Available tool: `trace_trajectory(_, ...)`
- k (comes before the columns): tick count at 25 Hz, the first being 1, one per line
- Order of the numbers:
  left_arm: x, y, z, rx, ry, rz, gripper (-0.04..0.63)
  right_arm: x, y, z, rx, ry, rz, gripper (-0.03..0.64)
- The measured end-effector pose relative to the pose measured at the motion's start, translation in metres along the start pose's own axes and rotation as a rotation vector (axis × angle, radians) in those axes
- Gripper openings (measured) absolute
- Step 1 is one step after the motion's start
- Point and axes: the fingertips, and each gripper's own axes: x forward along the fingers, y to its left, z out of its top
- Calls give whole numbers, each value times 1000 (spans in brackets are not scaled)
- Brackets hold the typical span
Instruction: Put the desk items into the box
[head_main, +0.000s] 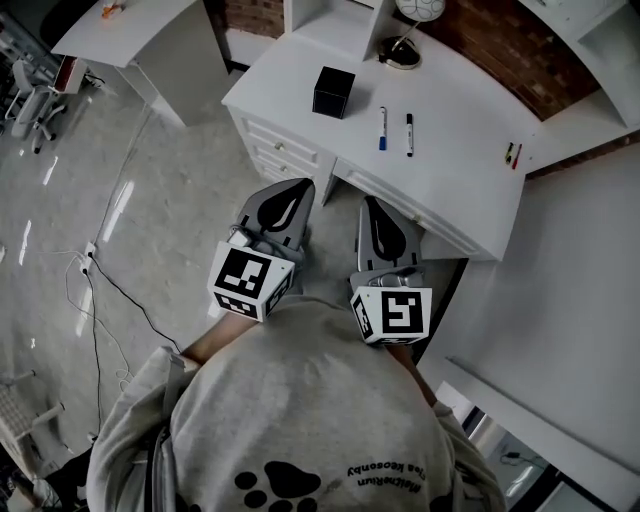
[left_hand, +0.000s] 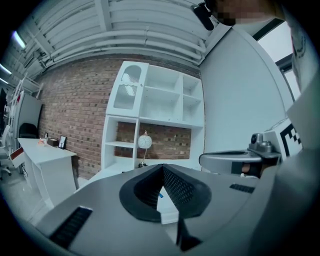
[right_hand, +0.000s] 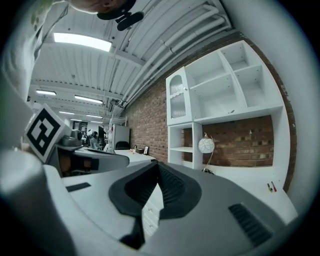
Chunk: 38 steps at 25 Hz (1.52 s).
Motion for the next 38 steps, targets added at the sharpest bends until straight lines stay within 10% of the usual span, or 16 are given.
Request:
trace_trajectory(19, 187, 109, 11, -2, 95, -185, 8, 198, -80, -17, 56, 105, -78, 17)
trace_trajectory(38, 245, 114, 11, -24, 116, -250, 8, 234, -125, -27, 72, 156, -113, 17)
